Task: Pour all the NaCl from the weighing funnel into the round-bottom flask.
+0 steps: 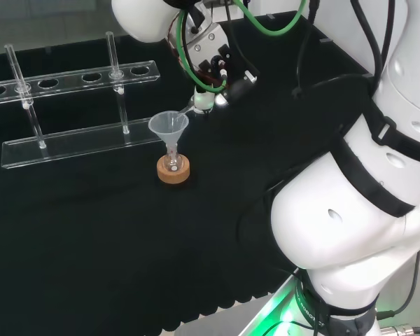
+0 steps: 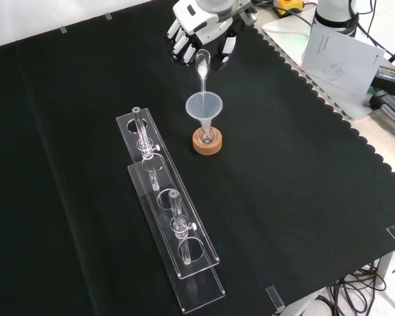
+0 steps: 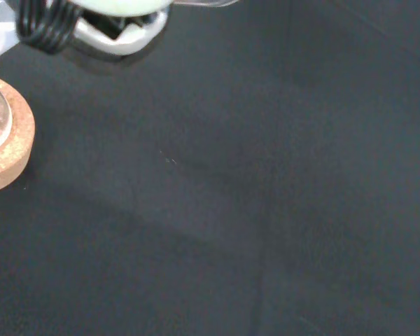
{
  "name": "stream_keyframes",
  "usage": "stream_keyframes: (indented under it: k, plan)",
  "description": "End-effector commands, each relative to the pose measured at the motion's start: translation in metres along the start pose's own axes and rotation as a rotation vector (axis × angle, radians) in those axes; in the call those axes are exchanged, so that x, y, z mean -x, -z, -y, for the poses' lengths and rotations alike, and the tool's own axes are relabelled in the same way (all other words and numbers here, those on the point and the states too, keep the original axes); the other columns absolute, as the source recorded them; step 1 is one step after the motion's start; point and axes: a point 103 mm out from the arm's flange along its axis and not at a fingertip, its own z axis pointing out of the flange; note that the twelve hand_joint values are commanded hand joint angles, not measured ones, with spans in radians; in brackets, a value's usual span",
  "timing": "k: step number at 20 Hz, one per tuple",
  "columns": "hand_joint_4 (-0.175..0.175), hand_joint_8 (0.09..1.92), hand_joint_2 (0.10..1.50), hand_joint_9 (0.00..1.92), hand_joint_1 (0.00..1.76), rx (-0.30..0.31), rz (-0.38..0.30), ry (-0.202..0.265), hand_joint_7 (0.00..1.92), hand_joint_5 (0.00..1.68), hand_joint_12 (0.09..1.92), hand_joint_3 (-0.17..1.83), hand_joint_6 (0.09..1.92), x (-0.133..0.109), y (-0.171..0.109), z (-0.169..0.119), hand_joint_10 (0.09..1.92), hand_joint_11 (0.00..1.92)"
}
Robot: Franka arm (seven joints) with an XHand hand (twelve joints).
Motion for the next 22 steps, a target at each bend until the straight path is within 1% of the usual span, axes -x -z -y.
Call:
stream_keyframes:
  k: [1,3,13,22]
  plan:
    - [0.175,0.64,0.7,0.98,1.1,0.0,0.021,0.002,0.65,1.22,1.1,0.6,0.74,-0.002,0.001,0.0,0.34,0.74]
    - [0.175,0.64,0.7,0.98,1.1,0.002,0.021,0.003,0.65,1.22,1.1,0.6,0.74,-0.002,0.002,0.0,0.34,0.74]
    - [0.175,0.64,0.7,0.98,1.1,0.003,0.074,0.006,0.64,1.22,1.1,0.6,0.74,-0.005,0.011,0.0,0.34,0.74]
    - [0.175,0.64,0.7,0.98,1.1,-0.01,0.121,0.0,0.64,1.22,1.1,0.6,0.74,-0.007,0.015,-0.001,0.34,0.74]
